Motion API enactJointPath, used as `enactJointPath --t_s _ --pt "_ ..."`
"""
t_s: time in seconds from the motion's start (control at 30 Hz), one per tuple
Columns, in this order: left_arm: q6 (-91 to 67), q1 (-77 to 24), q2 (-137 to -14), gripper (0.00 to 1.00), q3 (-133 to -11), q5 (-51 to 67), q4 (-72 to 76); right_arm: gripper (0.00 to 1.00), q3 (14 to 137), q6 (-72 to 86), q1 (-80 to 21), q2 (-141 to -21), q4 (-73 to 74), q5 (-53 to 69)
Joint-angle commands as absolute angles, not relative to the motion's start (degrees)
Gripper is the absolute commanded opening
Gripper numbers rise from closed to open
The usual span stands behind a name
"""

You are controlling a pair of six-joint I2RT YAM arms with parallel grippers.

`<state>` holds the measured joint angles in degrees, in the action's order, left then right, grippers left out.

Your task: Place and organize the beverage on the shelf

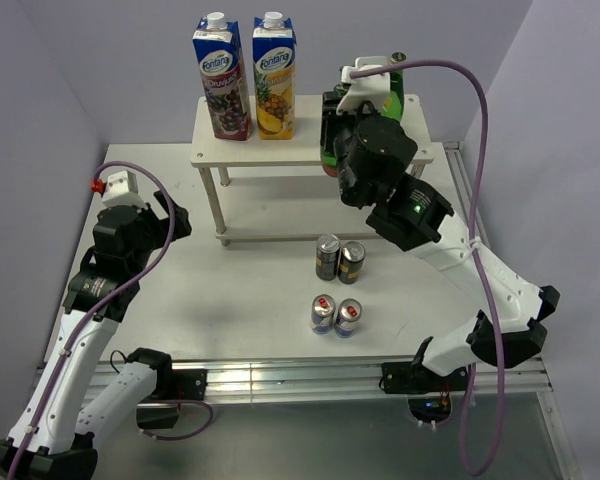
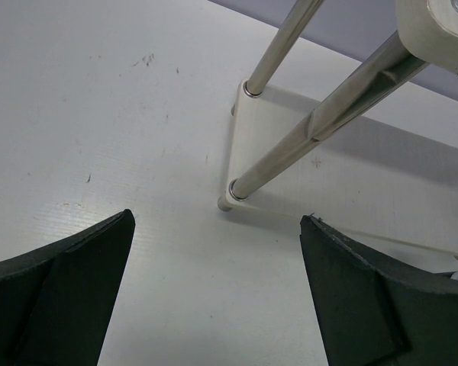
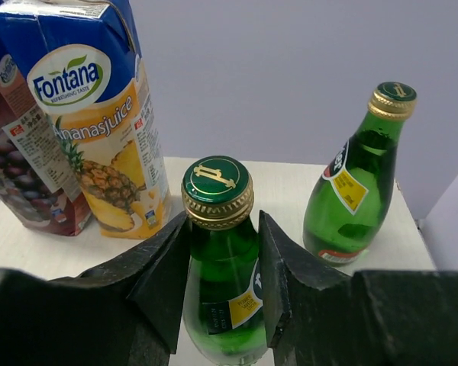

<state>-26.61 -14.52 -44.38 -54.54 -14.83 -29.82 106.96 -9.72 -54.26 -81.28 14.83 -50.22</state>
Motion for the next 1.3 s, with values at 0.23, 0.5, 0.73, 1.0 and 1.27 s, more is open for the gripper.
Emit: enactJointPath --t_s 0.23,0.5,0.73,1.0,1.27 --pt "-25.9 -14.2 -44.6 0.97 -54.7 -14.9 -28.7 0.00 113.2 -8.6 -46.6 -85.0 4.6 -43.7" --pt "-25.8 -13.6 -44.8 0.97 -54.7 -14.7 -28.5 0.00 114.2 -6.3 -40.9 -89.1 4.0 -40.0" --pt "-25.8 -12.8 -44.8 0.97 -54.7 -14.3 -28.5 0.00 112.6 -4.2 -38.9 -90.3 4.0 -38.1" --pt "-25.9 -12.6 -44.7 0.97 -54.7 -14.1 -28.5 0.43 113.8 -2.6 -39.0 -91.2 7.1 -35.7" --pt "-25.9 -12.5 -44.5 0.97 -54.6 -14.1 -28.5 0.84 111.1 -1.6 -39.1 -88.9 6.9 -36.6"
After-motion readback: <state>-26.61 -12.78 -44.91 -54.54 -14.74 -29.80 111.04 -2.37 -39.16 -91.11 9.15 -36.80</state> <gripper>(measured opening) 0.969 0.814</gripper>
